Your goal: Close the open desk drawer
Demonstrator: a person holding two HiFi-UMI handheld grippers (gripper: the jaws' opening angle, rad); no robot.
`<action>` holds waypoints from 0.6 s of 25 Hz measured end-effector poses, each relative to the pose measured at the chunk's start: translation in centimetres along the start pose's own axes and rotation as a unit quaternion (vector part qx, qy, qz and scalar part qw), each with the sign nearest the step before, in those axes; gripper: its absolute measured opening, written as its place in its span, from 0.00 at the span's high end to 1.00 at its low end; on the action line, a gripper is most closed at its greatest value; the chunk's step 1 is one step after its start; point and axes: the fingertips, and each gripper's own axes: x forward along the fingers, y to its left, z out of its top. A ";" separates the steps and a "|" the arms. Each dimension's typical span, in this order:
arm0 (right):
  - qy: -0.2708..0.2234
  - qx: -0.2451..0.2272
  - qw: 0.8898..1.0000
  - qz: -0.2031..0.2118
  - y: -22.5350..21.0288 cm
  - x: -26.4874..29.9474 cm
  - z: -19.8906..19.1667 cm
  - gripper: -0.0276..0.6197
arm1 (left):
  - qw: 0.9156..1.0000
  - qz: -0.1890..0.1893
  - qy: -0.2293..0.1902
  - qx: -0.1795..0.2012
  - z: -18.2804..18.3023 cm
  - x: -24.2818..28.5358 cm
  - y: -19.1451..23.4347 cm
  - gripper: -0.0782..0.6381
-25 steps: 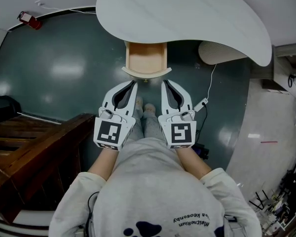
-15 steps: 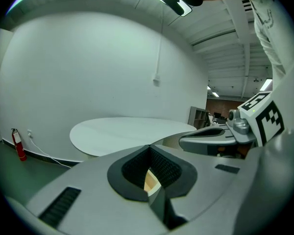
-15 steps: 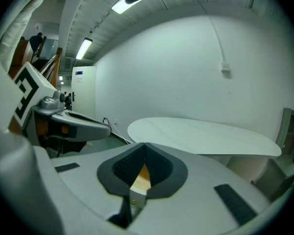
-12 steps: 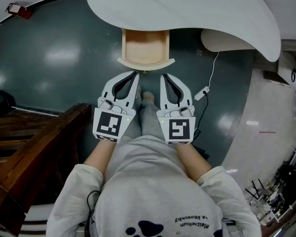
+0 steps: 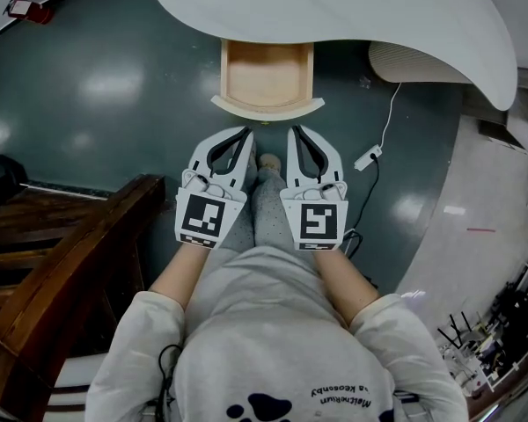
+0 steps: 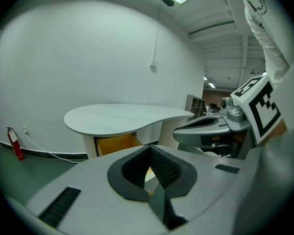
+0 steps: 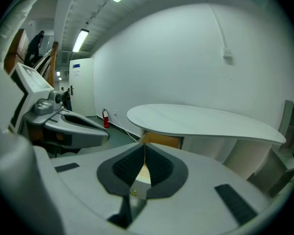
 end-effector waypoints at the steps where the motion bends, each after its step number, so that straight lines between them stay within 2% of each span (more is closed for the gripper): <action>1: 0.003 0.001 1.000 0.000 0.1 0.2 -0.4 0.93 | 1.000 -0.001 0.003 0.001 -0.4 0.1 0.1 0.88; 8: 0.040 0.012 0.999 0.010 1.1 1.6 -3.8 0.93 | 1.000 -0.006 0.019 -0.006 -2.8 1.4 0.8 0.88; 15: 0.081 0.012 0.997 0.013 1.6 3.7 -8.0 0.93 | 0.999 -0.009 0.032 0.006 -5.2 2.5 1.3 0.88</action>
